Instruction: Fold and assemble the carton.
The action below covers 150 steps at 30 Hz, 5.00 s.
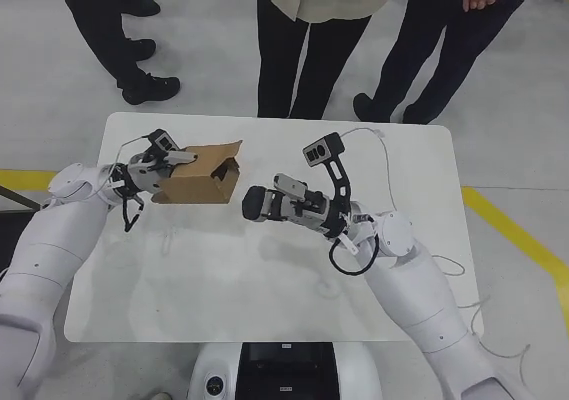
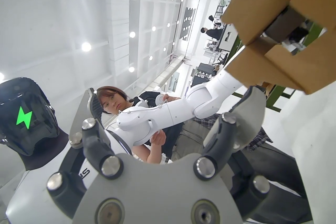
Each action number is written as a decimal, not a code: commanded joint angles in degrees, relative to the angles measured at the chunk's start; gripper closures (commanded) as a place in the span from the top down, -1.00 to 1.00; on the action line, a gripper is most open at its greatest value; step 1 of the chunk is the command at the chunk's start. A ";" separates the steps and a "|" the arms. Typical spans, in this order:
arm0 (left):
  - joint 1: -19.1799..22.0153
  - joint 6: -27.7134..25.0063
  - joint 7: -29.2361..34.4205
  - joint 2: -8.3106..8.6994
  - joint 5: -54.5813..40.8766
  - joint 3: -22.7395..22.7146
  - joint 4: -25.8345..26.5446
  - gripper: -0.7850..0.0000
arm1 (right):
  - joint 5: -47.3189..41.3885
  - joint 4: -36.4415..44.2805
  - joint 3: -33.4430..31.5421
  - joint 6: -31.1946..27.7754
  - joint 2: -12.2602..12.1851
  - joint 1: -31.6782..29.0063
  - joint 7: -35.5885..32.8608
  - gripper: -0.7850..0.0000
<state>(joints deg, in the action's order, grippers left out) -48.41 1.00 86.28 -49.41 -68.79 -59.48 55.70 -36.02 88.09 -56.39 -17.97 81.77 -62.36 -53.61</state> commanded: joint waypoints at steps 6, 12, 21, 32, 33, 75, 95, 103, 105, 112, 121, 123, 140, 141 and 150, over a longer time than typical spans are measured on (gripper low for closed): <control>0.14 -0.68 -1.63 -0.75 0.54 -0.58 -0.26 -1.00 | 0.54 0.98 3.78 1.10 0.63 0.76 -0.10 1.00; -0.20 -1.01 -1.79 -1.19 1.91 -1.01 0.22 -1.00 | 1.27 -0.04 4.70 0.21 1.05 2.24 1.18 1.00; -1.24 -0.13 -1.07 -1.40 3.32 -2.45 0.13 -1.00 | 3.37 -2.59 2.35 -0.90 0.83 2.71 4.38 1.00; -2.47 0.17 -1.71 -1.87 4.04 -3.92 1.05 -1.00 | 2.97 -1.61 1.22 -0.08 0.50 1.74 3.69 1.00; -2.55 0.26 -1.82 -1.92 4.01 -4.05 1.06 -1.00 | 2.58 -1.36 1.27 0.34 0.47 1.53 3.19 1.00; -5.96 4.11 1.72 -2.09 8.35 -8.47 4.54 -1.00 | 7.90 -2.82 2.47 -0.33 1.30 2.69 12.99 1.00; -6.33 4.29 1.72 -2.07 8.16 -8.82 5.29 -1.00 | 5.15 -2.74 2.45 0.36 1.89 1.95 15.55 1.00; -6.50 4.16 1.72 -2.04 7.94 -8.87 5.58 -1.00 | 2.55 -3.40 3.06 2.44 2.21 2.22 14.13 1.00; -6.53 4.20 1.72 -2.05 7.90 -8.82 5.54 -1.00 | 1.83 -3.76 3.20 2.91 2.28 2.27 13.62 1.00; -6.66 4.00 1.72 -1.96 7.72 -8.52 6.25 -1.00 | -0.71 -4.67 3.63 3.67 2.62 2.64 12.04 1.00; -6.60 3.89 1.72 -1.74 7.08 -8.08 6.80 -1.00 | -1.69 -5.57 4.61 4.32 3.07 3.32 10.66 1.00; -6.62 3.88 1.72 -1.69 6.93 -7.92 6.98 -1.00 | -1.81 -5.75 4.65 4.29 3.14 3.43 10.46 1.00; -6.45 3.57 1.72 -1.13 5.81 -7.15 6.69 -1.00 | -2.39 -5.02 1.44 4.29 2.72 2.22 9.07 1.00; -6.45 3.67 1.72 -1.09 5.75 -7.06 6.70 -1.00 | -2.29 -4.91 1.16 4.33 2.65 2.05 9.05 1.00; -5.39 3.01 1.72 -0.72 7.61 -6.47 4.22 -1.00 | 2.41 -2.06 -2.00 1.52 1.89 0.64 10.26 1.00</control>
<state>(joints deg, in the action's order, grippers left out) -54.01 4.37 88.00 -50.16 -61.82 -66.03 60.41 -35.31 85.50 -58.03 -15.90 83.79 -61.63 -43.59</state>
